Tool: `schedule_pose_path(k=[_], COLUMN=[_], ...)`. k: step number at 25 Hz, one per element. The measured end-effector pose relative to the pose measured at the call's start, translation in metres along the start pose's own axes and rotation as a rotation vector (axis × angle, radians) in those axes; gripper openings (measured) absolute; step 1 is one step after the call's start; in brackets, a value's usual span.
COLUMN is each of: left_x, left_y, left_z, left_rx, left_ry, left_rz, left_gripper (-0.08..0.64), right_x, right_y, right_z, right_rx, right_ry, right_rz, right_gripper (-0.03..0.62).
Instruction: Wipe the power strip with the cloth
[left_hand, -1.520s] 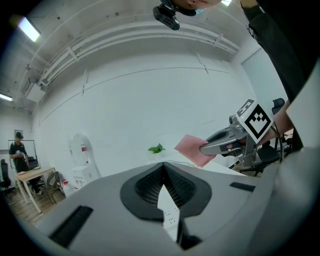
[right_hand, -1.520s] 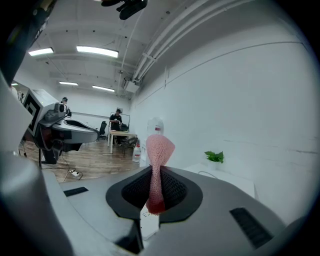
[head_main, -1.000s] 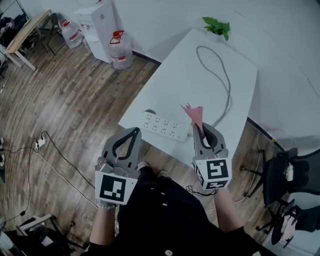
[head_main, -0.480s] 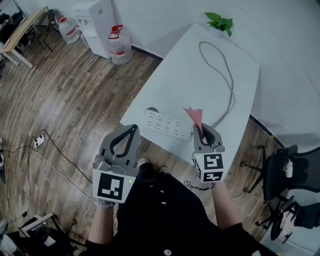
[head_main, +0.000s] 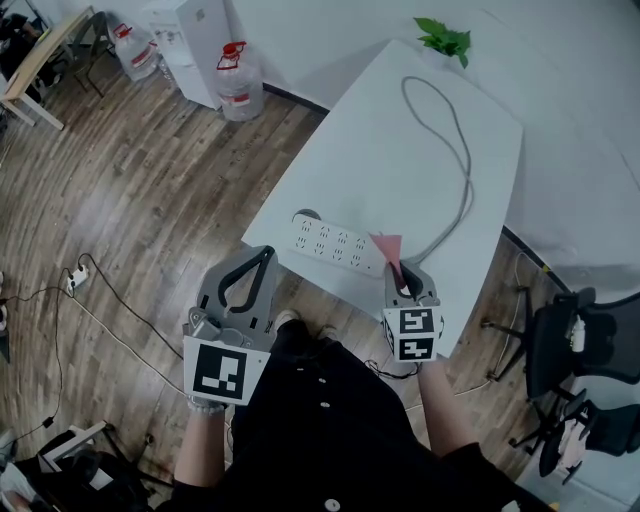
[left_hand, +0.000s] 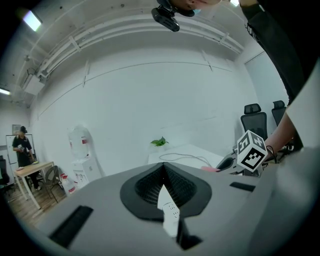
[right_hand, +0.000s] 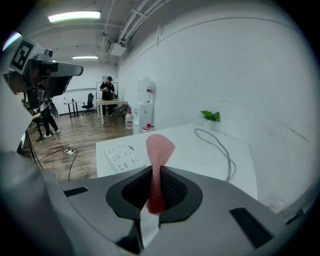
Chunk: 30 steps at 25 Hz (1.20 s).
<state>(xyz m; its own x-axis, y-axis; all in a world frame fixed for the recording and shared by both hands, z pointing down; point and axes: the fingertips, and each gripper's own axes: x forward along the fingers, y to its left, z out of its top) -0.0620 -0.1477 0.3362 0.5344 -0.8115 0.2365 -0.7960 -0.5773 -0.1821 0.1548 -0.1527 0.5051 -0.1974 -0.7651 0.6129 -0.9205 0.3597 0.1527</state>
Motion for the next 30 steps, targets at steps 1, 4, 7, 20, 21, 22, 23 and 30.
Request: schedule_pose_path(k=[1, 4, 7, 20, 21, 22, 23, 30], left_x=[0.000, -0.002, -0.003, -0.014, -0.014, -0.014, -0.015, -0.019], left_y=[0.001, 0.004, 0.006, 0.023, 0.024, 0.025, 0.026, 0.030], left_z=[-0.001, -0.004, -0.006, -0.011, -0.012, -0.013, -0.013, -0.019], left_rx=[-0.002, -0.002, 0.000, 0.011, 0.010, 0.010, 0.010, 0.004], left_ry=[0.001, 0.011, 0.016, 0.032, 0.034, 0.035, 0.036, 0.043], left_rz=[0.001, 0.003, 0.006, 0.037, 0.038, 0.040, 0.040, 0.051], left_gripper=[0.011, 0.011, 0.011, 0.011, 0.011, 0.011, 0.011, 0.011], right_x=[0.002, 0.006, 0.011, 0.028, 0.029, 0.030, 0.031, 0.036], right_y=[0.001, 0.005, 0.008, 0.035, 0.037, 0.038, 0.039, 0.055], right_z=[-0.006, -0.019, -0.030, -0.063, -0.063, -0.063, -0.062, -0.056], right_rx=[0.007, 0.033, 0.043, 0.148, 0.146, 0.143, 0.139, 0.124], right_ry=[0.013, 0.044, 0.069, 0.156, 0.158, 0.158, 0.158, 0.154], right_rz=[-0.001, -0.002, -0.003, 0.032, 0.033, 0.035, 0.038, 0.071], right_gripper=[0.055, 0.055, 0.055, 0.055, 0.055, 0.055, 0.055, 0.055])
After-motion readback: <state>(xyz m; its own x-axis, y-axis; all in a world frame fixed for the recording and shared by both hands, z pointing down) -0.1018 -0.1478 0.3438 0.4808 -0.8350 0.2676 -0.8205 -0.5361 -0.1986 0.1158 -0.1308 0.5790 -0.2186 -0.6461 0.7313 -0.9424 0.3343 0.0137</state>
